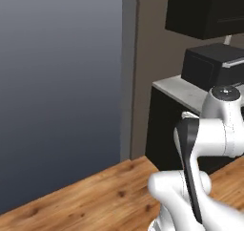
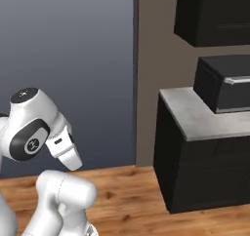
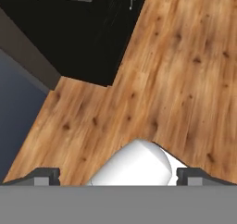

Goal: Organize the utensils by type. Pick up the wooden spoons from the counter and place them in the open cabinet. Then pick up the metallic utensils from the counter and place them in the open drawer.

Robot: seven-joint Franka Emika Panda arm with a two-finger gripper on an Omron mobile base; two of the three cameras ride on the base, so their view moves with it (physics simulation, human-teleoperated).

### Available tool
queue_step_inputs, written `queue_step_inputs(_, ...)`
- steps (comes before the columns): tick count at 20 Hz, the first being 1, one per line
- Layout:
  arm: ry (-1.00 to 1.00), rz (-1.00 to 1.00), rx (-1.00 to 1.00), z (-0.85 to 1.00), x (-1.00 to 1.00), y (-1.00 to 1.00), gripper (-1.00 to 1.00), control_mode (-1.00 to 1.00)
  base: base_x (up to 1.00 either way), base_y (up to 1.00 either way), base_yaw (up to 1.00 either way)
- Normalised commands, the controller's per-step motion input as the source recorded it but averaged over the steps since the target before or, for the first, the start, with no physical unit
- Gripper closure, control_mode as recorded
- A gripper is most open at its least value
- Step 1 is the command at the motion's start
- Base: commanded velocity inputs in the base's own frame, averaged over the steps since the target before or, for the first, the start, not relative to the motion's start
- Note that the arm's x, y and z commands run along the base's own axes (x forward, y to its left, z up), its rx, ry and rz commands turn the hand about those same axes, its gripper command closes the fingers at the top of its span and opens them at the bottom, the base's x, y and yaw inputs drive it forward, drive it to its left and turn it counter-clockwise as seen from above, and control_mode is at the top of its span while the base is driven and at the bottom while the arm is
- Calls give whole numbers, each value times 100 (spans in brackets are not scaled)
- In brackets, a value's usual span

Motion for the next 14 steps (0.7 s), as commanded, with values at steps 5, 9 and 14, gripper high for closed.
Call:
queue_step_inputs(5, 0, 0, 0, 0, 0, 0, -100, 100, 13, -99, -7)
queue_step_inputs(9, 0, 0, 0, 0, 0, 0, -100, 100, 16, -100, -2)
queue_step_inputs(14, 0, 0, 0, 0, 0, 0, -100, 100, 19, -100, 0)
